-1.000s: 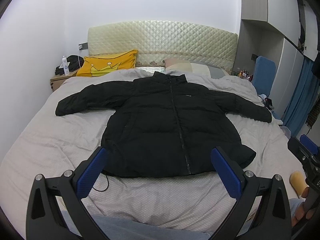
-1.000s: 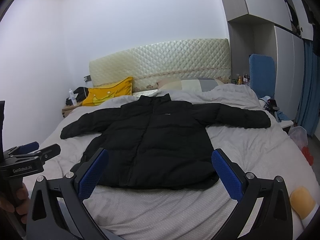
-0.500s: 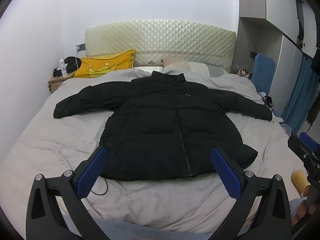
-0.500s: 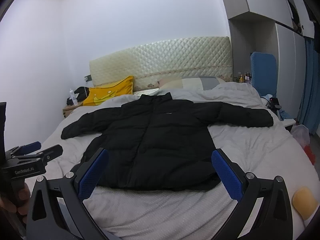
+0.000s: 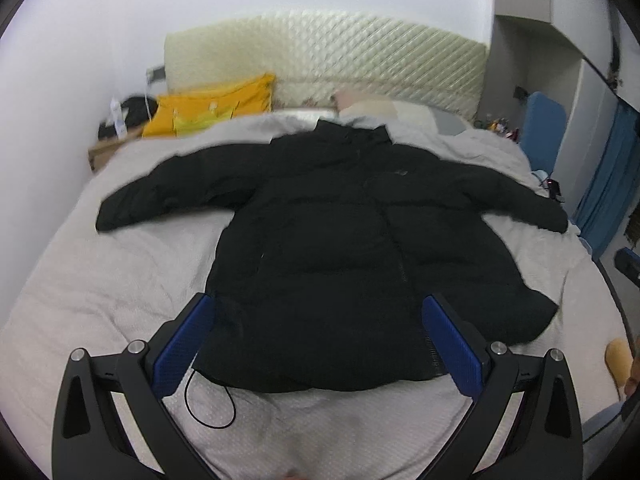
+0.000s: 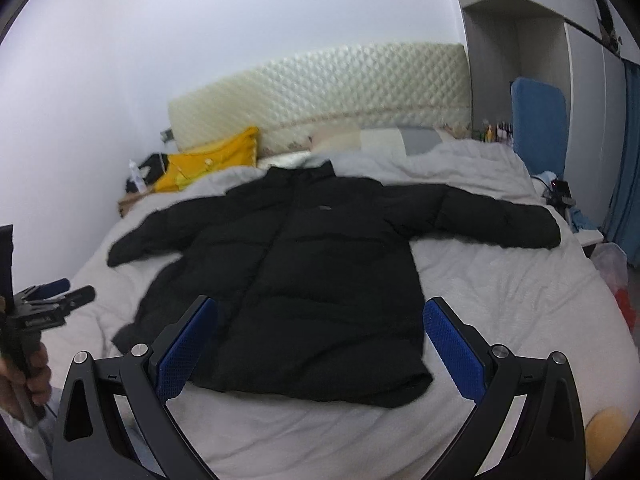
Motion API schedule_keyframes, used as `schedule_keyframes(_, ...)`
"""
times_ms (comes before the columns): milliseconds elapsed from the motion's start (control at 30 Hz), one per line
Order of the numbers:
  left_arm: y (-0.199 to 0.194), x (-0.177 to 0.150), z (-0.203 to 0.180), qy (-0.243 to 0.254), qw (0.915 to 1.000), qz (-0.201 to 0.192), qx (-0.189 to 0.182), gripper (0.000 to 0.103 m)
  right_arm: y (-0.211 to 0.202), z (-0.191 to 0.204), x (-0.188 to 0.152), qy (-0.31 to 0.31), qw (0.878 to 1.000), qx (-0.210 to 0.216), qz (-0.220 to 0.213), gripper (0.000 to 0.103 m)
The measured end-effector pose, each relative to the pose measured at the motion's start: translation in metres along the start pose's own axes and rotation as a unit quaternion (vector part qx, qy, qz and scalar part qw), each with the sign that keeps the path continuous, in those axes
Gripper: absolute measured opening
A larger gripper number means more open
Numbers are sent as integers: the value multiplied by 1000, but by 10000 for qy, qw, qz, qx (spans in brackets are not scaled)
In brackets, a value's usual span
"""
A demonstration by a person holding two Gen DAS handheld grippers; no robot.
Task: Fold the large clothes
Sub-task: 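Lower both grippers onto the jacket hem and close them on it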
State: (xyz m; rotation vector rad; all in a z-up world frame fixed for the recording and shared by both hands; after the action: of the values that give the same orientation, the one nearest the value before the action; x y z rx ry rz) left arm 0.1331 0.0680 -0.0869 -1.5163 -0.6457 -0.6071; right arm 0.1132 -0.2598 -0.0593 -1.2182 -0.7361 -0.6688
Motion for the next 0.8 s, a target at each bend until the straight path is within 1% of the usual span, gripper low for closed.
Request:
schedule_keyframes(100,24,-2,19,-299,9993,221,-70,103,14,-20,-1,80,9998,-46,177,103)
schedule_keyframes(200,48,-7,29,-519,9978,417,-45,103,27,-37,-8,306,9990,-28,332,103)
schedule_keyframes(300,70,-15,36,-581,9961,671,-25,103,47,-61,-23,630,9962,18,607,103)
schedule_keyframes(367,85,-20,40,-594,9948,825,-33,103,60,-71,-34,867,9926,154,834,103)
schedule_keyframes(433,98,-24,45,-712,9924,996,-111,103,73,-81,-49,1033,9880,346,1092,102)
schedule_keyframes(533,117,-30,59,-882,9890,1191,-26,103,91,-94,-64,1232,9830,214,1347,101)
schedule_keyframes(667,146,-40,79,-1183,9818,1479,110,103,115,-108,-76,1506,9759,191,1567,100)
schedule_keyframes(733,158,-44,89,-1385,9774,1593,89,103,128,-112,-79,1669,9715,267,1659,100)
schedule_keyframes(800,166,-48,98,-1544,9737,1674,89,103,141,-114,-85,1833,9655,422,1802,96)
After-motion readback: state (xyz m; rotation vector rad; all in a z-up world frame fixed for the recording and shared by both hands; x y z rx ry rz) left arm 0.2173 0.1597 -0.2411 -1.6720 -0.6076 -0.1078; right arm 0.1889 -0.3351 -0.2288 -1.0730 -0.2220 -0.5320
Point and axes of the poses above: each gripper's, at about its wrist camera, not at the fingertips, and y roughly the way its jaws point, z to its left, x to its top, the point moved 4 cm from there along y, roughly the way its jaws point
